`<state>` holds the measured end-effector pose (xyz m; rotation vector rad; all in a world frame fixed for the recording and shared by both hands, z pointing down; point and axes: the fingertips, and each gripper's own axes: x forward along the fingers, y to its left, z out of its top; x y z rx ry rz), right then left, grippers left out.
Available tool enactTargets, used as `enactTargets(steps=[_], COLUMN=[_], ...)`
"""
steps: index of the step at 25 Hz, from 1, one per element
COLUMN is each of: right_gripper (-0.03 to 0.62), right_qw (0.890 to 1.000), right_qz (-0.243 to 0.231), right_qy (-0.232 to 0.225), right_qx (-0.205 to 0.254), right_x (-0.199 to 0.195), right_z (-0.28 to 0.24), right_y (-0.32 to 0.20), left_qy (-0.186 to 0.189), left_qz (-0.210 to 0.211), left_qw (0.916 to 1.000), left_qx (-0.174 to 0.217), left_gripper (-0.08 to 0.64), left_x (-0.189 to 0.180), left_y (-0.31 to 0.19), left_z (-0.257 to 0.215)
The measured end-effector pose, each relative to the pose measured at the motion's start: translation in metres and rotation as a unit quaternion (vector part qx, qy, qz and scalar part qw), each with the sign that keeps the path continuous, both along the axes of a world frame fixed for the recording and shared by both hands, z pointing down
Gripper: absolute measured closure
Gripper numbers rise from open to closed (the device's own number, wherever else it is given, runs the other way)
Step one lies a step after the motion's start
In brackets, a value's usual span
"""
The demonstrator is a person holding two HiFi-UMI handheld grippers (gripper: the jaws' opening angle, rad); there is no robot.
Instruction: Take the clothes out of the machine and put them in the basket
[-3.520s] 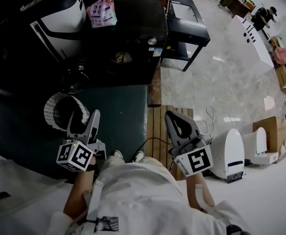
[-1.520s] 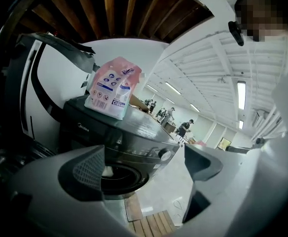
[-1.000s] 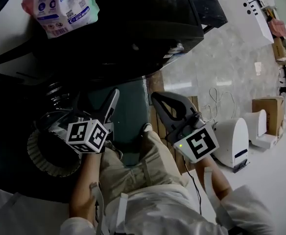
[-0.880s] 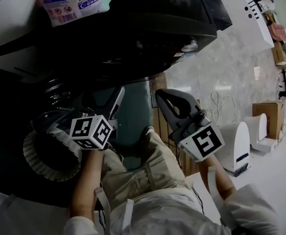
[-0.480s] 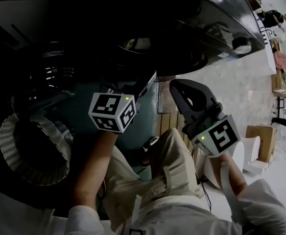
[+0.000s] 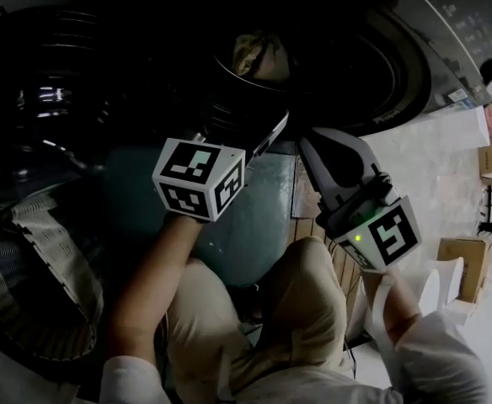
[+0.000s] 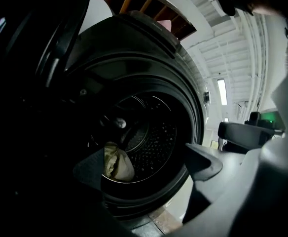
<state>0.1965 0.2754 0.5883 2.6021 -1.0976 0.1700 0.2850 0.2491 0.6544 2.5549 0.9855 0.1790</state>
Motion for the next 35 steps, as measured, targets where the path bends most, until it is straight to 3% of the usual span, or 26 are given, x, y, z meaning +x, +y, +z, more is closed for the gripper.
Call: enactTargets(steps=[8,15,20,24,31,35], right_gripper=[0.578,0.578,0.578,0.578,0.578,0.578], right_qw=[0.998,0.996,0.996,0.996,0.996,0.994], right_qz=[0.031,0.058,0.059,0.047,0.036,0.04], right_qy=[0.058,0.05,0.055,0.06,0.065,0.07], right_qx=[0.022,0.039,0.044,0.052,0.06,0.072], right_x=[0.021,0.017,0.014,0.01,0.001,-0.001], right_z=[0.06,0.085,0.088,0.087,0.085,0.08], right_y=[0.029,0.056,0.062,0.062,0.065,0.074], left_qy=[0.048,0.038,0.043,0.026,0.036,0.054], left_qz=[0.008,0.001,0.003,-0.009,-0.016,-0.015], left_qw=[0.9988,0.998,0.9947,0.9939,0.9797,0.9609], left_qx=[0.01,0.051,0.093,0.107,0.196,0.271], left_gripper=[0.069,0.069,0.069,0.069,0.068,0.067], left_x=[0.035,0.058,0.082,0.107,0.147,0.164], left_y=[0.027,0.046,0.068,0.08,0.1,0.111], left_z=[0.027,0.051,0.048,0.046,0.052,0.062])
